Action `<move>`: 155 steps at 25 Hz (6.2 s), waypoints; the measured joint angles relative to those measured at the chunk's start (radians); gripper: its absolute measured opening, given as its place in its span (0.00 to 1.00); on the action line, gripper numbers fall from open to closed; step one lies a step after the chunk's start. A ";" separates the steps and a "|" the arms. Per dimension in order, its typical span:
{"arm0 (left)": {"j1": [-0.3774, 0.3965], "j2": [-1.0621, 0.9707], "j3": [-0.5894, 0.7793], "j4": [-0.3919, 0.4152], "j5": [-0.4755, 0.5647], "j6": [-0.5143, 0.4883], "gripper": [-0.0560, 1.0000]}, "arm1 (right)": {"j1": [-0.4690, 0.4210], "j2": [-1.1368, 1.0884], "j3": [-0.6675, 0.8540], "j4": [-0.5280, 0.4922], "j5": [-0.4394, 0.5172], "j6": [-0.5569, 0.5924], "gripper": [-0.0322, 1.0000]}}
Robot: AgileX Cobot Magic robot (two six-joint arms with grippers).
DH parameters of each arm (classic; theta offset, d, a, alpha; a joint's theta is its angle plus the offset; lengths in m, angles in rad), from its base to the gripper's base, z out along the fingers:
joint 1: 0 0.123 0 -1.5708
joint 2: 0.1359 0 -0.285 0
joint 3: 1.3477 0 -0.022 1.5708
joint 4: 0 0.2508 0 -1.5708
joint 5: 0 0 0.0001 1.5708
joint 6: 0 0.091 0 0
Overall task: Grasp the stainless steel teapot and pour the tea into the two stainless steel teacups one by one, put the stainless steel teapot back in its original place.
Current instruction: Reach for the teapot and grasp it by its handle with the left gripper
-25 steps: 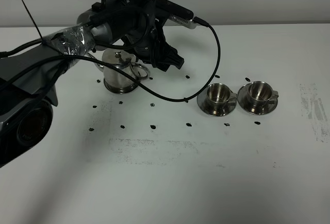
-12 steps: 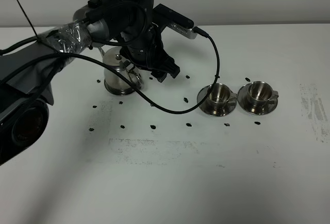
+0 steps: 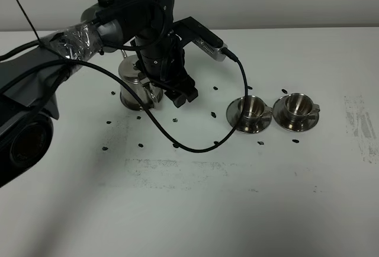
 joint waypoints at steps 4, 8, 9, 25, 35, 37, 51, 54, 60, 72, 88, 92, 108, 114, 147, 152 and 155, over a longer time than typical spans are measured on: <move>-0.024 -0.059 0.001 0.025 0.001 0.021 0.63 | 0.000 0.000 0.000 0.000 0.000 0.000 0.21; -0.071 -0.154 0.107 0.043 -0.068 0.023 0.63 | 0.000 0.000 0.000 0.000 0.000 0.000 0.21; -0.082 -0.184 0.158 0.048 -0.102 0.023 0.63 | 0.000 0.000 0.000 0.000 0.000 0.000 0.21; -0.164 -0.420 0.767 0.406 -0.696 -0.504 0.63 | 0.000 0.000 0.000 0.000 0.000 0.000 0.21; -0.158 -0.310 0.771 0.478 -0.819 -0.739 0.63 | 0.000 0.000 0.000 0.000 0.000 0.000 0.21; -0.149 -0.296 0.772 0.486 -0.836 -0.776 0.63 | 0.000 0.000 0.000 0.000 0.000 0.000 0.21; -0.108 -0.276 0.776 0.543 -0.799 -0.908 0.63 | 0.000 0.000 0.000 0.000 0.000 0.000 0.21; -0.108 -0.278 0.776 0.540 -0.758 -0.902 0.63 | 0.000 0.000 0.000 0.000 0.000 0.000 0.21; -0.107 -0.305 0.776 0.540 -0.677 -0.864 0.63 | 0.000 0.000 0.000 0.000 0.000 0.000 0.21; -0.083 -0.307 0.776 0.585 -0.567 -0.855 0.63 | 0.000 0.000 0.000 0.000 0.000 0.000 0.21; -0.056 -0.330 0.776 0.647 -0.519 -0.862 0.63 | 0.000 0.000 0.000 0.000 0.000 0.000 0.21; -0.027 -0.330 0.776 0.651 -0.540 -0.926 0.63 | 0.000 0.000 0.000 0.000 0.000 0.000 0.21; 0.040 -0.330 0.776 0.700 -0.572 -1.012 0.63 | 0.000 0.000 0.000 0.000 0.000 0.000 0.21; 0.058 -0.330 0.776 0.729 -0.562 -1.004 0.63 | 0.000 0.000 0.000 0.000 0.000 0.000 0.21; 0.211 -0.280 0.413 -0.023 -0.217 -0.107 0.63 | 0.000 0.000 0.000 0.000 0.000 0.000 0.21; 0.211 -0.223 0.346 -0.023 -0.160 -0.090 0.63 | 0.000 0.000 0.000 0.000 0.000 0.000 0.21; 0.214 -0.208 0.339 -0.023 -0.161 -0.052 0.63 | 0.000 0.000 0.000 0.000 0.000 0.000 0.21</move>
